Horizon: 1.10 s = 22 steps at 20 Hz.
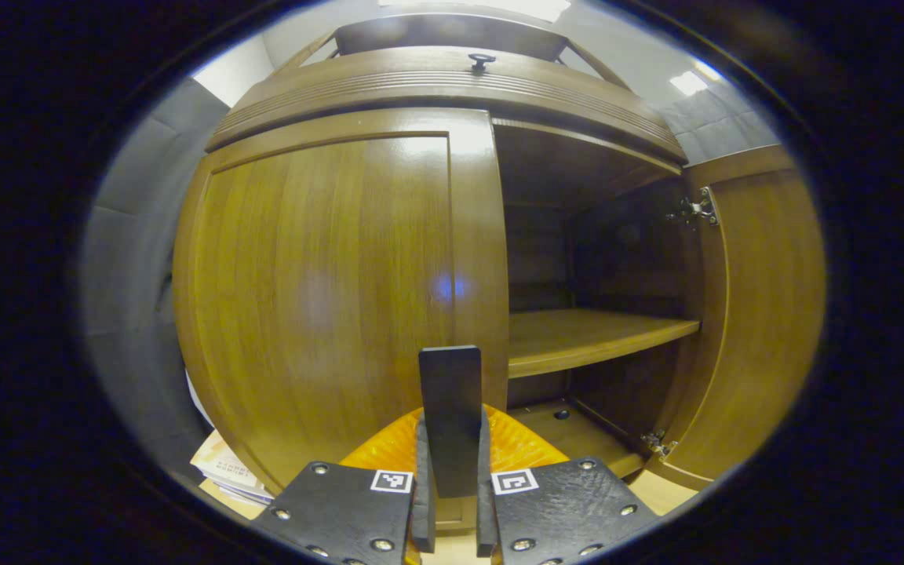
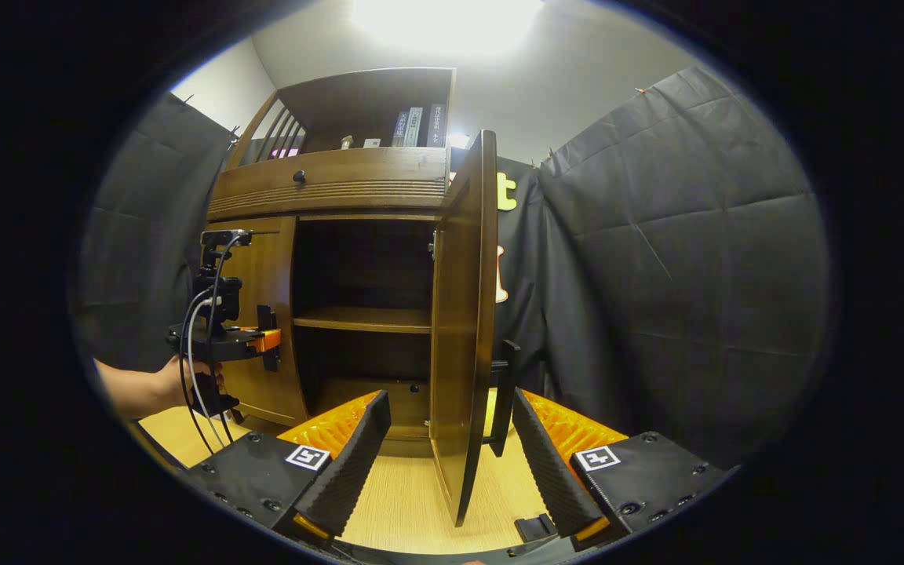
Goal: Open the right door of the double-door shoe cabinet with the right hand, and open the left door with the left hand.
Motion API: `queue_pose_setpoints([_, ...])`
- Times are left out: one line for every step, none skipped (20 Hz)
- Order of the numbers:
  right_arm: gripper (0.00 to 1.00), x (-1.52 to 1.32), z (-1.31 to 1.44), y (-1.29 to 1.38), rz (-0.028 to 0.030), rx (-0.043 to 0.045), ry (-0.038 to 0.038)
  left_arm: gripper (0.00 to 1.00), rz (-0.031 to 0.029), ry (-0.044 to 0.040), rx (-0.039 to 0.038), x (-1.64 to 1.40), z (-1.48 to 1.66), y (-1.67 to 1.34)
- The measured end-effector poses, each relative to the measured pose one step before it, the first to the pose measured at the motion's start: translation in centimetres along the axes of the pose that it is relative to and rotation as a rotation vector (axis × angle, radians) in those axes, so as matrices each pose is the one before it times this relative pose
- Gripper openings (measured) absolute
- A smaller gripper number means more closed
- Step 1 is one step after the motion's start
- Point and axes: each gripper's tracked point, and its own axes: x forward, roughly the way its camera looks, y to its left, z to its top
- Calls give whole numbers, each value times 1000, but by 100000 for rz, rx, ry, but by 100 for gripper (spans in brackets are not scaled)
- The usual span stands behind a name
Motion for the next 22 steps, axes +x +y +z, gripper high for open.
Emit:
queue_pose_setpoints([97, 20, 33, 45, 321, -114, -175, 22, -346, 606, -1035, 111, -281, 36])
queue_pose_setpoints([97, -144, -9, -10, 302, 138, -240, 22, -335, -47, -1417, -360, -92, 36])
queue_pose_setpoints([97, -73, 15, 52, 512, 188, -192, 19, -363, -64, -372, -370, 59, -88])
queue_pose_setpoints([97, -129, 54, -61, 480, 115, -267, 16, -52, -539, -389, -232, 85, 26])
queue_pose_setpoints([97, -225, -38, -81, 376, -47, -284, 16, -225, -439, 32, -405, 31, 65])
queue_pose_setpoints([98, -177, 29, -56, 366, -67, -108, 17, -388, -290, 78, -419, 41, 82])
queue_pose_setpoints([98, -22, -63, -46, 389, -9, -56, 16, -166, 80, -379, -432, -95, -30])
queue_pose_setpoints([97, -101, 14, -63, 603, 194, -122, 19, -19, -22, -226, -401, -12, 81])
queue_pose_setpoints([97, -76, -19, -82, 547, 271, -236, 17, 289, 113, -27, -432, -58, 117])
queue_pose_setpoints([97, -77, -29, -15, 647, 382, -166, 17, 505, 91, 3, -453, 13, 49])
queue_pose_setpoints([98, 54, -5, 37, 891, 427, -120, 17, 594, -83, -174, -646, -92, 57])
queue_pose_setpoints([97, 8, -8, 20, 931, 419, -139, 17, 517, 11, -188, -503, 82, 51])
queue_pose_setpoints([97, -3, -47, 83, 1079, 347, -242, 17, 485, -19, -64, -813, -119, 85])
queue_pose_setpoints([98, 7, 20, 88, 1145, 206, -177, 17, 255, -181, 31, -608, 48, 145])
queue_pose_setpoints([97, -29, -109, 66, 1317, -15, -101, 16, 132, 25, 176, -792, -94, 197])
queue_pose_setpoints([97, -66, -31, 43, 1295, -182, 73, 19, 256, -20, -21, -656, -6, 107])
queue_pose_setpoints([97, -1, -199, 61, 1395, -47, 39, 18, 596, 103, 156, -741, -30, 307])
queue_pose_setpoints([97, -103, -35, 41, 1406, 157, -104, 19, 970, -30, -28, -624, 95, 135])
queue_pose_setpoints([97, 19, 53, 17, 1270, 380, -156, 18, 1200, 150, -102, -634, -36, 329])
queue_pose_setpoints([98, -117, 20, 13, 1324, 494, -249, 18, 1411, 11, 3, -597, -2, 224])
queue_pose_setpoints([98, -14, -15, 57, 1212, 410, -309, 18, 1348, 162, 84, -798, -159, 353])
queue_pose_setpoints([98, -172, 2, 2, 1147, 175, -336, 17, 1016, 213, 243, -559, 3, 320])
